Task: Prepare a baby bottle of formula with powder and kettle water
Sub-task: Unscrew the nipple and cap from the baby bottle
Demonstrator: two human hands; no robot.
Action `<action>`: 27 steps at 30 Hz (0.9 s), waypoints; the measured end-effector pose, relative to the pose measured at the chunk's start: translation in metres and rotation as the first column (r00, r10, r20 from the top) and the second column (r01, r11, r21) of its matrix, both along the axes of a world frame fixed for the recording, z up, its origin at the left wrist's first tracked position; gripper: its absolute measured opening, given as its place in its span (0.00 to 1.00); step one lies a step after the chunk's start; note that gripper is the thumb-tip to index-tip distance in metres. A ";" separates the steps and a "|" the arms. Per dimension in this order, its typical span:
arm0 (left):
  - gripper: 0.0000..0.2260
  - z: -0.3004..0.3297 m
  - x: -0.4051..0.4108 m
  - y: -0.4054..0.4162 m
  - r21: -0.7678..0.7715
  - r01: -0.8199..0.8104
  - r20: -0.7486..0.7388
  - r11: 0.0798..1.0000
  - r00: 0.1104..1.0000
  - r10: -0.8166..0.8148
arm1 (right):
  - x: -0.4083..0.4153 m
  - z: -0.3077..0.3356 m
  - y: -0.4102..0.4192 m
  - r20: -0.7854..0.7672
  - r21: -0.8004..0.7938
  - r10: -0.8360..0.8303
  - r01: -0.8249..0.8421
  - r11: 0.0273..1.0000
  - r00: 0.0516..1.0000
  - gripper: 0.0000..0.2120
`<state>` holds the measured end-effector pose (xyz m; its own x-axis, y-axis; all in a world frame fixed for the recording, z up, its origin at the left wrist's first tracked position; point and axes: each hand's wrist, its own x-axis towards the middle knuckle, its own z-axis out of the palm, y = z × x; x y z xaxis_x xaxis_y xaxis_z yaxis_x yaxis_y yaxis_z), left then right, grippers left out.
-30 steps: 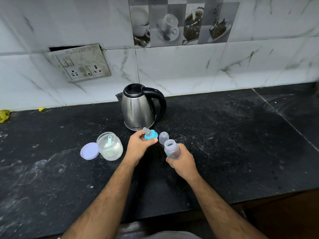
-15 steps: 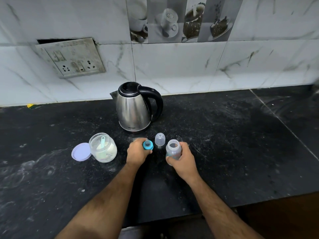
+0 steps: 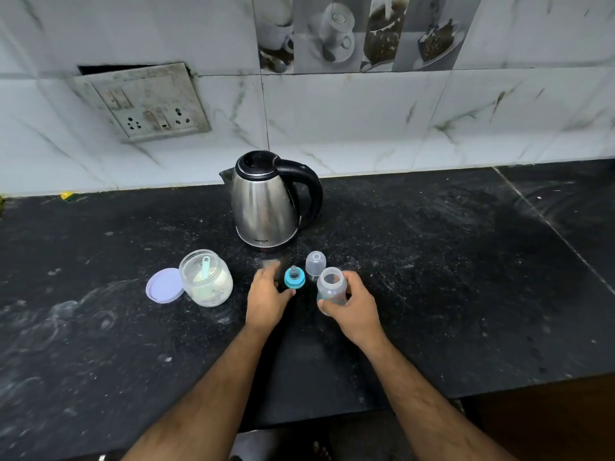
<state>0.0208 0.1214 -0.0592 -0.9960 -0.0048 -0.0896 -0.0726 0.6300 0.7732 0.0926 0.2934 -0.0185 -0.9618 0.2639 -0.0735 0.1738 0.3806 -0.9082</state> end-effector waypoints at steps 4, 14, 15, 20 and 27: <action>0.20 0.004 0.033 -0.021 0.094 0.004 -0.038 0.996 0.999 0.000 | -0.005 -0.005 -0.022 0.023 -0.017 0.062 -0.062 0.998 0.998 0.25; 0.18 0.018 0.061 -0.078 0.231 0.063 0.009 0.971 0.998 -0.067 | -0.017 -0.009 -0.092 0.045 -0.037 0.225 -0.224 0.974 0.973 0.25; 0.18 0.018 0.062 -0.081 0.241 0.059 0.015 0.969 0.998 -0.065 | -0.018 -0.009 -0.097 0.049 -0.031 0.230 -0.229 0.973 0.972 0.25; 0.17 0.015 0.063 -0.100 0.267 0.019 0.057 0.964 0.998 -0.036 | -0.023 -0.009 -0.119 0.065 0.005 0.239 -0.240 0.971 0.969 0.25; 0.18 0.019 0.057 -0.111 0.267 0.053 0.101 0.962 0.991 -0.083 | -0.028 -0.010 -0.132 0.121 0.077 0.218 -0.228 0.971 0.968 0.25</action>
